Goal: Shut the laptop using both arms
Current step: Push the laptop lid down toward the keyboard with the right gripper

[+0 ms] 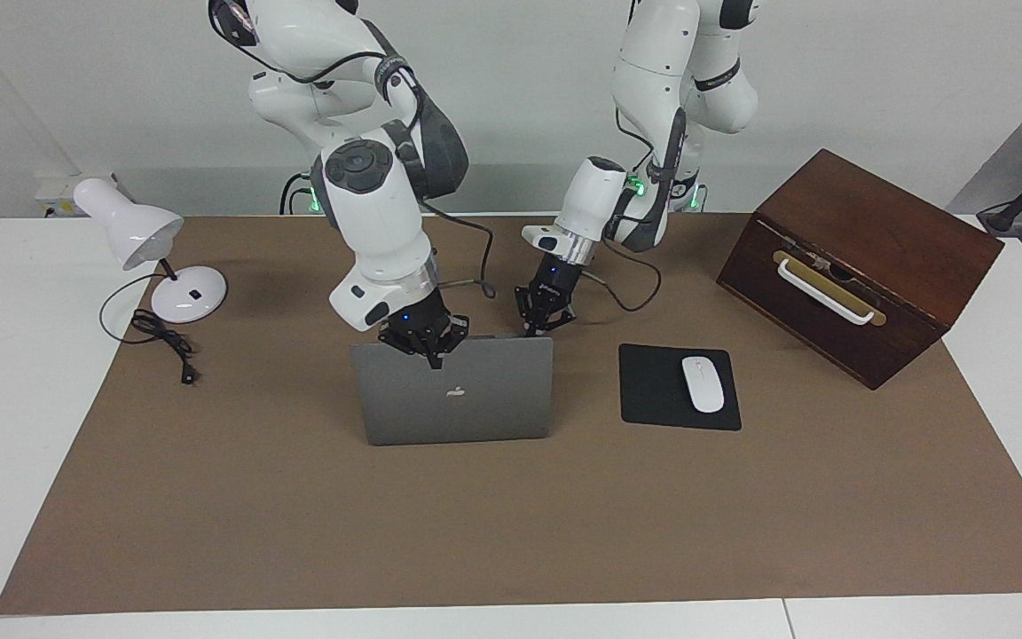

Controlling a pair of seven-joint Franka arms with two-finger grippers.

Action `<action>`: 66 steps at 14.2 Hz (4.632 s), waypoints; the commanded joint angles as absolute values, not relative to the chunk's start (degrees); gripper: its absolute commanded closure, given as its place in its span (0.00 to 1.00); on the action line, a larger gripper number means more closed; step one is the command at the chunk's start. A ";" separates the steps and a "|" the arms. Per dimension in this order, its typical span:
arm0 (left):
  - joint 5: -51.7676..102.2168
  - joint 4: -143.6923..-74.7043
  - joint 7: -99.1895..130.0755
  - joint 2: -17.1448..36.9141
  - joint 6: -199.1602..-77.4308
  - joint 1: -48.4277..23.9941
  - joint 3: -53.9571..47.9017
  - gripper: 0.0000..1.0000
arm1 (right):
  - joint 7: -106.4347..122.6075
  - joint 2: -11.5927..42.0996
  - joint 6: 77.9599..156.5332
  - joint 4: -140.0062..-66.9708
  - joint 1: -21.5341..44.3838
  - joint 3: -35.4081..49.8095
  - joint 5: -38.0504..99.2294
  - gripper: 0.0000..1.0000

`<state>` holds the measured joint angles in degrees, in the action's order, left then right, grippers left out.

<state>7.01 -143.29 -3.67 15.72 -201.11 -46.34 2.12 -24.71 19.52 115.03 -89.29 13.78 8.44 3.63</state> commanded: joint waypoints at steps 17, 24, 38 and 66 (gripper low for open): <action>7.65 -146.60 -7.55 18.28 -200.83 -47.11 3.25 1.00 | -23.91 21.80 114.43 -94.48 13.01 8.88 10.10 1.00; 7.65 -146.69 -8.61 18.28 -200.83 -47.11 3.25 1.00 | -23.29 22.76 116.98 -96.50 12.92 8.88 10.90 1.00; 7.65 -146.95 -10.20 18.37 -200.74 -46.93 3.34 1.00 | -23.29 23.82 119.09 -98.52 12.92 8.79 13.36 1.00; 7.65 -147.83 -12.48 18.37 -200.83 -46.41 3.43 1.00 | -23.64 23.20 115.50 -96.42 13.01 8.44 13.36 1.00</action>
<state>7.00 -143.65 -10.70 15.79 -201.91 -46.36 2.09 -24.60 23.98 118.23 -97.62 13.62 8.40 11.86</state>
